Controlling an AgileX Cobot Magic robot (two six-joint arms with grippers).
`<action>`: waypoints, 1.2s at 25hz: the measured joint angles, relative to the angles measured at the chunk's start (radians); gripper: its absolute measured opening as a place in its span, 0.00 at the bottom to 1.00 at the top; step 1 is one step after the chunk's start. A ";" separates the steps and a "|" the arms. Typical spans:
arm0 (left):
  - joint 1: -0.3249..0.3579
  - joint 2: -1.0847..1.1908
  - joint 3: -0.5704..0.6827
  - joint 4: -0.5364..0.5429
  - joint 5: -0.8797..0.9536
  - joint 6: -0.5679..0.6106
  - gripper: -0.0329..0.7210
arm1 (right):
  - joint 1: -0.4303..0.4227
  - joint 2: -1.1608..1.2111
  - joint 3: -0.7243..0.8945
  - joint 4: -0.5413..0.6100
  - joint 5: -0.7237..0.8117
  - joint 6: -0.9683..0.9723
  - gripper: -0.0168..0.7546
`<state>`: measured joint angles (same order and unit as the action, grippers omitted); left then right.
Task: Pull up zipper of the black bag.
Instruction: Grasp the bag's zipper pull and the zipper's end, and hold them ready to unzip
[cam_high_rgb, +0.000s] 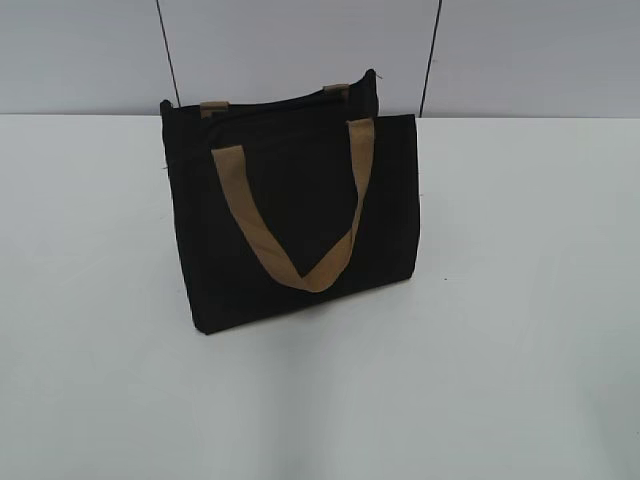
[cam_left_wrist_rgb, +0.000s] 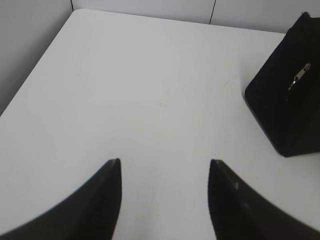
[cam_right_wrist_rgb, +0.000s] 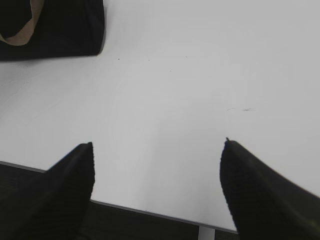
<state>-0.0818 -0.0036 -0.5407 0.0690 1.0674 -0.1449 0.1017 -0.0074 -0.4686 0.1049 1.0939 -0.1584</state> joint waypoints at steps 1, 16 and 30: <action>0.000 0.000 0.000 0.000 0.000 0.000 0.60 | 0.000 0.000 0.000 0.000 0.000 0.000 0.79; 0.000 0.000 0.000 0.000 0.000 0.000 0.60 | 0.000 0.000 0.000 0.000 0.000 0.000 0.79; 0.000 0.159 -0.037 0.011 -0.279 0.023 0.60 | 0.000 0.000 0.000 0.000 0.000 0.000 0.79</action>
<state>-0.0818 0.1550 -0.5778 0.0803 0.7881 -0.1220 0.1017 -0.0074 -0.4686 0.1049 1.0939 -0.1584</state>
